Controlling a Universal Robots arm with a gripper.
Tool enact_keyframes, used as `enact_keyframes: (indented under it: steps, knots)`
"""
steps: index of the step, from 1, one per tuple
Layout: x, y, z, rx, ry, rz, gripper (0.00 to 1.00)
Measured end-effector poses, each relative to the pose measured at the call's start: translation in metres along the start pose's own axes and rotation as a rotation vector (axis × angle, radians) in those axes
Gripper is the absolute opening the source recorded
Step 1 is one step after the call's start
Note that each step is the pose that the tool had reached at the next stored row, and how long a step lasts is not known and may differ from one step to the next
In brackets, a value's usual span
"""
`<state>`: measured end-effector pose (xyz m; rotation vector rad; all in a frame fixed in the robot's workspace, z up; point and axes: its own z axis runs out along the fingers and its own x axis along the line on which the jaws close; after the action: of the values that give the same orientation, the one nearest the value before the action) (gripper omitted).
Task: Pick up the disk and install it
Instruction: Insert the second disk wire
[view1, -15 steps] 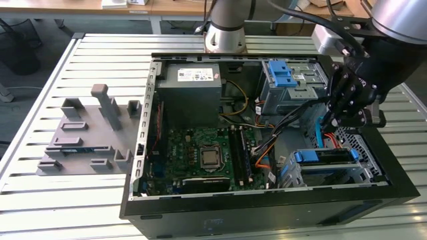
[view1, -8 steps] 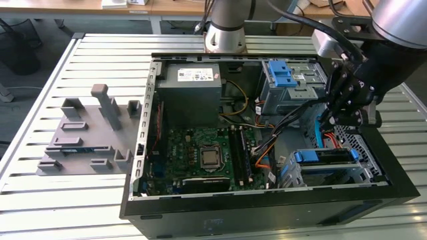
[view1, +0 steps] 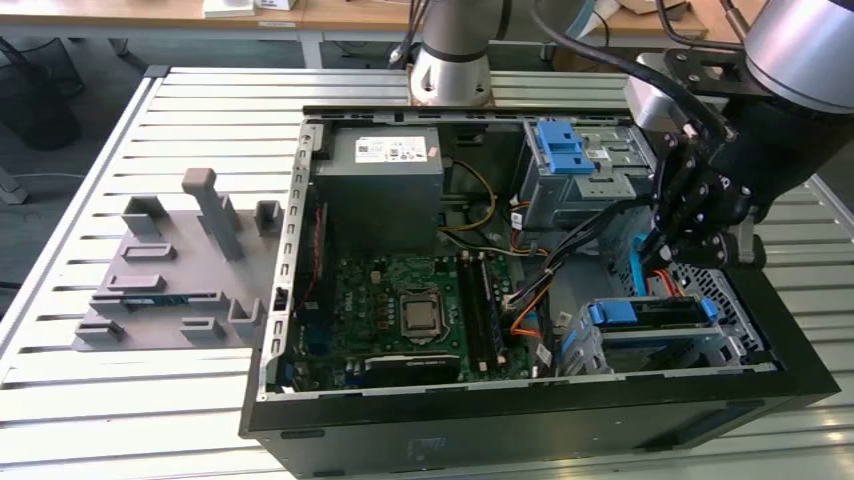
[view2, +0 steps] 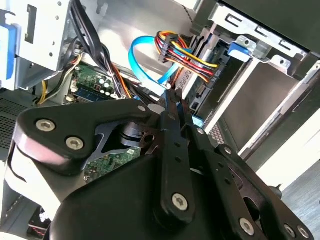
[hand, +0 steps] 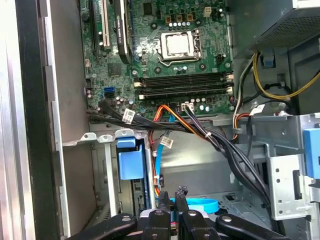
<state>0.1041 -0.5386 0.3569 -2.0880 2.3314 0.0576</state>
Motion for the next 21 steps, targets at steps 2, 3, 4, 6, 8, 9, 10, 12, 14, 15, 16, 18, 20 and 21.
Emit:
enact_keyframes:
  steps: [2, 3, 4, 6, 8, 9, 10, 12, 14, 15, 16, 18, 20, 21]
  knots:
    - [0.0014, 0.0000, 0.0014, 0.0029, 0.0022, 0.000, 0.16]
    - [0.0016, 0.0001, 0.0021, 0.0041, 0.0031, 0.000, 0.16]
    - [0.0016, 0.0001, 0.0023, 0.0042, 0.0033, 0.000, 0.16]
    - [0.0016, 0.0001, 0.0024, 0.0044, 0.0033, 0.000, 0.16]
    - [0.0020, 0.0001, 0.0030, 0.0051, 0.0017, 0.000, 0.16]
    - [0.0025, 0.0002, 0.0033, 0.0056, -0.0002, 0.000, 0.16]
    - [0.0037, 0.0002, 0.0035, 0.0060, -0.0055, 0.000, 0.16]
    - [0.0061, 0.0000, 0.0039, 0.0061, -0.0168, -0.001, 0.16]
    - [0.0084, -0.0002, 0.0046, 0.0060, -0.0237, -0.001, 0.16]
    - [0.0092, -0.0002, 0.0049, 0.0060, -0.0252, -0.001, 0.16]
    - [0.0097, -0.0003, 0.0053, 0.0060, -0.0257, -0.001, 0.16]
    - [0.0099, -0.0003, 0.0058, 0.0062, -0.0257, -0.001, 0.16]
    - [0.0102, -0.0004, 0.0066, 0.0064, -0.0258, -0.001, 0.16]
    - [0.0106, -0.0005, 0.0072, 0.0067, -0.0257, -0.001, 0.16]
